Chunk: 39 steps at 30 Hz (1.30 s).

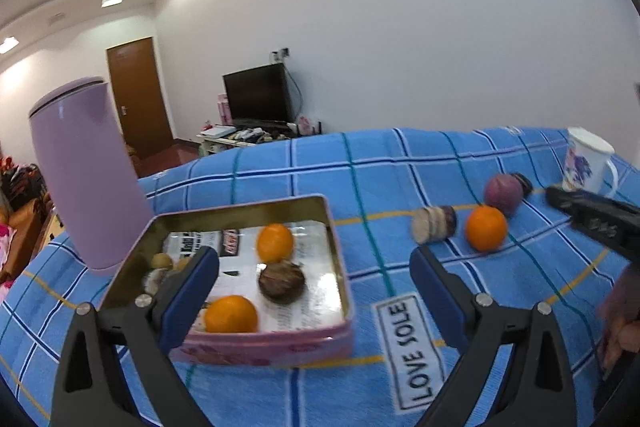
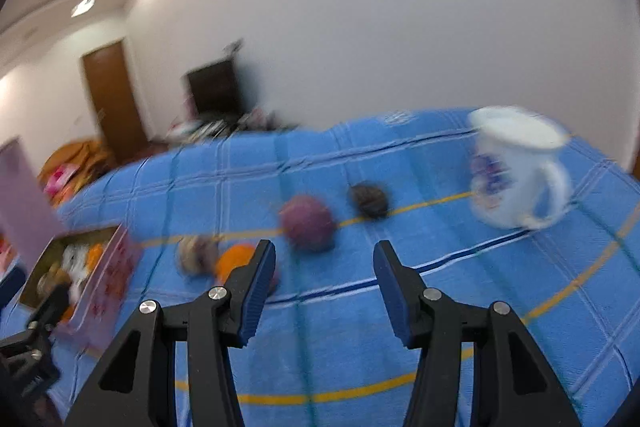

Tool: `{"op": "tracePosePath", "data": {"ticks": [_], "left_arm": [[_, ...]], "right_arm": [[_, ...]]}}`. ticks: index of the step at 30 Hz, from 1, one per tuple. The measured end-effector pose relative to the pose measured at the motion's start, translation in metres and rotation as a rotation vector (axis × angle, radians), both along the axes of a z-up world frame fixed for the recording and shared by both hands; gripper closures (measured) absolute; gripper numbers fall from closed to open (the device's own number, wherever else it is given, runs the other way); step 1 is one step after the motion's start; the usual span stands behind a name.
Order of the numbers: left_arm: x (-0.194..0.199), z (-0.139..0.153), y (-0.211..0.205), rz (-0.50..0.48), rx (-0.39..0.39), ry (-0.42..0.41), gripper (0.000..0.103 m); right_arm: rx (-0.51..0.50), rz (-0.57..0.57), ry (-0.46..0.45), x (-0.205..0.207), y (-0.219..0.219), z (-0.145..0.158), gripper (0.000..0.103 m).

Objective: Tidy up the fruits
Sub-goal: 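Grasp another orange with the right tool while the left tool grasps a cut yam piece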

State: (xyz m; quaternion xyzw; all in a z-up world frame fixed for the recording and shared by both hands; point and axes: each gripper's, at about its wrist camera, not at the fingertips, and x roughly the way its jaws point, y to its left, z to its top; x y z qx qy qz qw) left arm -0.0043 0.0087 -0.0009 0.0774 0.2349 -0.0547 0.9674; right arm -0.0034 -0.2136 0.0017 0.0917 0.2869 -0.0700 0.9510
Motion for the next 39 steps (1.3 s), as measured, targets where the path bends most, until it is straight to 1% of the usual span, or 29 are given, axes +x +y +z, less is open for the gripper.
{"op": "tracePosePath", "data": {"ticks": [4, 6, 8, 9, 11, 13, 14, 18, 21, 23, 26, 29, 30, 32, 33, 35, 37, 38, 39], "left_arm": [[0.001, -0.002, -0.008, -0.007, 0.024, 0.024, 0.005], [0.004, -0.004, -0.009, -0.005, 0.025, 0.046, 0.005], [0.008, -0.005, -0.009, -0.001, 0.024, 0.068, 0.005], [0.011, -0.006, -0.009, -0.002, 0.019, 0.088, 0.005], [0.015, -0.008, -0.009, -0.008, 0.009, 0.11, 0.005], [0.018, -0.009, -0.013, -0.003, 0.01, 0.107, 0.005], [0.019, -0.008, -0.017, -0.006, 0.015, 0.101, 0.005], [0.026, -0.004, -0.037, -0.023, 0.047, 0.091, 0.005], [0.035, -0.001, -0.052, -0.03, 0.05, 0.101, 0.005], [0.042, 0.001, -0.06, -0.039, 0.032, 0.117, 0.005], [0.058, 0.0, -0.079, -0.056, 0.01, 0.156, 0.009], [0.077, -0.005, -0.097, -0.05, -0.007, 0.2, 0.018], [0.082, -0.007, -0.103, -0.048, 0.0, 0.204, 0.021], [0.09, -0.01, -0.114, -0.042, 0.016, 0.216, 0.022], [0.096, -0.013, -0.119, -0.036, 0.011, 0.231, 0.022], [0.104, -0.018, -0.125, -0.034, 0.005, 0.255, 0.025], [0.116, -0.029, -0.131, -0.024, 0.013, 0.307, 0.035], [0.121, -0.035, -0.133, -0.019, 0.013, 0.337, 0.038], [0.127, -0.04, -0.135, -0.019, 0.016, 0.374, 0.042]], "right_arm": [[0.09, 0.133, 0.131, 0.03, 0.017, -0.016, 0.05], [0.07, 0.171, 0.167, 0.044, 0.028, -0.021, 0.05], [0.031, 0.174, 0.184, 0.054, 0.035, -0.024, 0.05], [0.033, 0.178, 0.195, 0.059, 0.036, -0.026, 0.05], [0.052, 0.173, 0.216, 0.07, 0.034, -0.031, 0.05], [0.091, 0.19, 0.26, 0.08, 0.032, -0.037, 0.05], [0.104, 0.196, 0.262, 0.084, 0.029, -0.04, 0.052], [0.121, 0.224, 0.258, 0.081, 0.023, -0.041, 0.054], [0.098, 0.183, 0.244, 0.067, 0.013, -0.037, 0.054], [0.097, 0.146, 0.189, 0.053, 0.001, -0.029, 0.054], [0.066, 0.075, 0.107, 0.031, -0.018, -0.014, 0.054], [0.05, 0.021, 0.061, 0.015, -0.035, -0.008, 0.054], [0.048, 0.007, 0.056, 0.011, -0.039, -0.007, 0.054], [0.062, -0.013, 0.053, 0.005, -0.05, -0.008, 0.054], [0.071, -0.021, 0.055, 0.004, -0.054, -0.009, 0.054], [0.08, -0.032, 0.061, 0.004, -0.057, -0.011, 0.054], [0.091, -0.04, 0.053, 0.003, -0.06, -0.01, 0.054], [0.085, -0.049, 0.044, 0.002, -0.06, -0.009, 0.054], [0.076, -0.055, 0.037, 0.0, -0.06, -0.008, 0.054]]}}
